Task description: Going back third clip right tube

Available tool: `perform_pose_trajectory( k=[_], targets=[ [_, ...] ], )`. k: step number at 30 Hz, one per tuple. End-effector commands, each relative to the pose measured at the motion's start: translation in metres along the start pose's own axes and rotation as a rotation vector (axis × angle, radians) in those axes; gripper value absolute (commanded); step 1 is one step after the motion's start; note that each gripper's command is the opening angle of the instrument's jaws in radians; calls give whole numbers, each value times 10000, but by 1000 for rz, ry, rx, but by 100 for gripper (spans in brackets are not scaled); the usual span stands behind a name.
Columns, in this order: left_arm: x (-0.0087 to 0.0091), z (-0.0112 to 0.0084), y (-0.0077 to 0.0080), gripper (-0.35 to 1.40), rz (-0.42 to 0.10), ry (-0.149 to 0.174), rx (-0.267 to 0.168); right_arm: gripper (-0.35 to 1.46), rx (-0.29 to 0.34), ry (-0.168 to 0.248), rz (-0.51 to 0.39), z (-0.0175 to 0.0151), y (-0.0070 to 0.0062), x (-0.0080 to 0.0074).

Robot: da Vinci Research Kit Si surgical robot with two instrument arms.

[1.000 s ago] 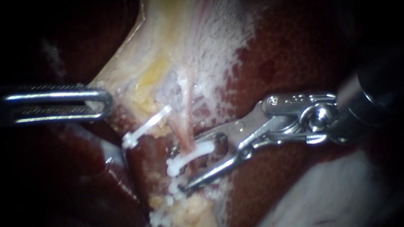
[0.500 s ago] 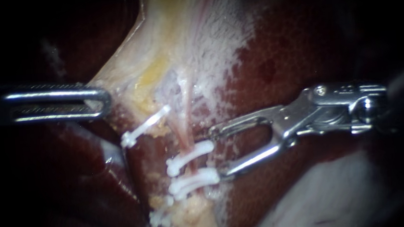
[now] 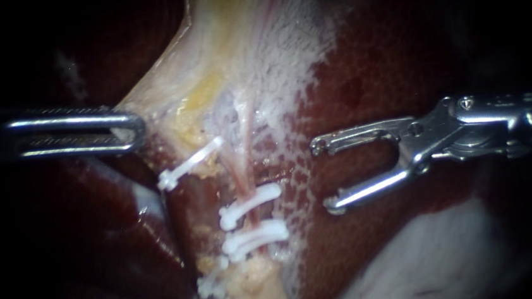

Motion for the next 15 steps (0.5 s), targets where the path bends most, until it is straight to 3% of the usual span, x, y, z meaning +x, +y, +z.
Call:
perform_pose_trajectory(
  k=[1, 9, 15],
  targets=[
    [2, 0, 2, -35, 0, 0, 1, 57, 0, 0, 0, -1, 0, 0],
    [31, 12, 24, -35, -1, 29, -13, 58, 0, 0, -1, -1, -3, 0],
    [71, 38, 34, -35, -23, 75, -27, 58, 0, -1, -1, -1, -4, 0]
  ],
)
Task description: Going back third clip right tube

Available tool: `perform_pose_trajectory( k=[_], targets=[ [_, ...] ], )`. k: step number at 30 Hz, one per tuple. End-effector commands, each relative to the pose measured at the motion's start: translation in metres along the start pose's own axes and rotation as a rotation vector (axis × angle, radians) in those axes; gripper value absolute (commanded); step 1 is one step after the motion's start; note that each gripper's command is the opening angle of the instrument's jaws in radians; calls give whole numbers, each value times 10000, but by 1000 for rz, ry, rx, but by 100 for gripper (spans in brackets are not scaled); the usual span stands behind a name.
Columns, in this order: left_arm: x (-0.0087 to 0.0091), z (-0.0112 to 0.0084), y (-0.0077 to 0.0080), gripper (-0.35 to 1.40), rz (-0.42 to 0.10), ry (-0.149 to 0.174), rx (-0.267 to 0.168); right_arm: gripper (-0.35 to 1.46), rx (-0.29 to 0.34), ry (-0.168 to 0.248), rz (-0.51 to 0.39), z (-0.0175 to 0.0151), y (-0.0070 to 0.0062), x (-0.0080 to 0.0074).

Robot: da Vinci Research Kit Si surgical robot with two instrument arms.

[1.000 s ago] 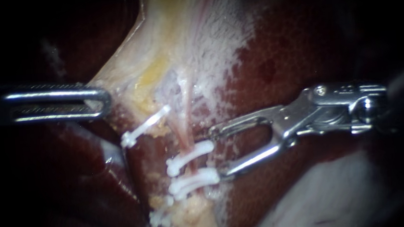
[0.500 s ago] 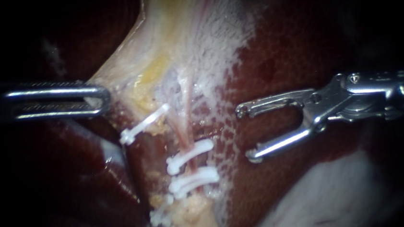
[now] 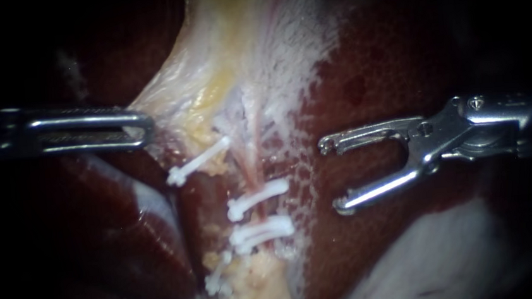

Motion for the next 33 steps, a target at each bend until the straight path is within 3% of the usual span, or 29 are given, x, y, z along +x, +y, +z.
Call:
perform_pose_trajectory(
  k=[1, 13, 33],
  targets=[
    [5, 4, 0, -35, -2, 9, 4, 58, 0, 0, 0, 0, 0, 0],
    [30, 30, -8, -35, -20, 48, 32, 58, 1, 0, 0, -1, -2, -1],
    [28, 31, -11, -35, -19, 52, 37, 58, 1, 0, 0, -3, -3, 0]
  ],
)
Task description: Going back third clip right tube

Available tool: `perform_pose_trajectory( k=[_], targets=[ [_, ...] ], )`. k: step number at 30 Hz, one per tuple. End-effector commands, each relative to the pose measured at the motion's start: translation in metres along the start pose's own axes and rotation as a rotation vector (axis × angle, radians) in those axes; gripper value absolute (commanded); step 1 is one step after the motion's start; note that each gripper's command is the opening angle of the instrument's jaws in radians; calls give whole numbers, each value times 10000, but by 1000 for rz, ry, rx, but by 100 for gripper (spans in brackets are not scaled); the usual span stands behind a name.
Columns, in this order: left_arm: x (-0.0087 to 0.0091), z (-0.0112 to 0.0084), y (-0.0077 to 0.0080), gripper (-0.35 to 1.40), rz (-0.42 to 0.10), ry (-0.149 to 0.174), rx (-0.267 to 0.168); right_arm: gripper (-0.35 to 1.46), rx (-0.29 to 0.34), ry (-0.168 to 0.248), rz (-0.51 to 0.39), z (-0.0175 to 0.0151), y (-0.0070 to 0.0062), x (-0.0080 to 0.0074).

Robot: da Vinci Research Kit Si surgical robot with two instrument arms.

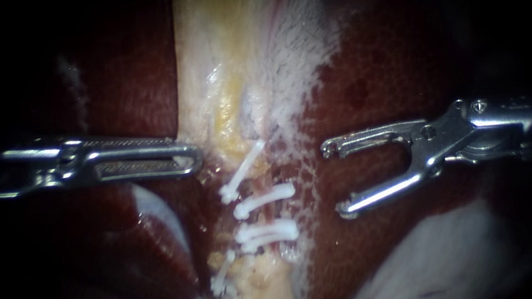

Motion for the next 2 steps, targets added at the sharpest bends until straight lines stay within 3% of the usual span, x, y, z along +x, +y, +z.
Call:
perform_pose_trajectory(
  k=[1, 2],
  targets=[
    [0, 0, 0, -35, -1, 0, -1, 58, 0, 0, 1, -1, 1, 0],
    [0, 0, 0, -35, -1, 0, -1, 58, 0, 0, 1, -1, 1, 1]
  ],
)
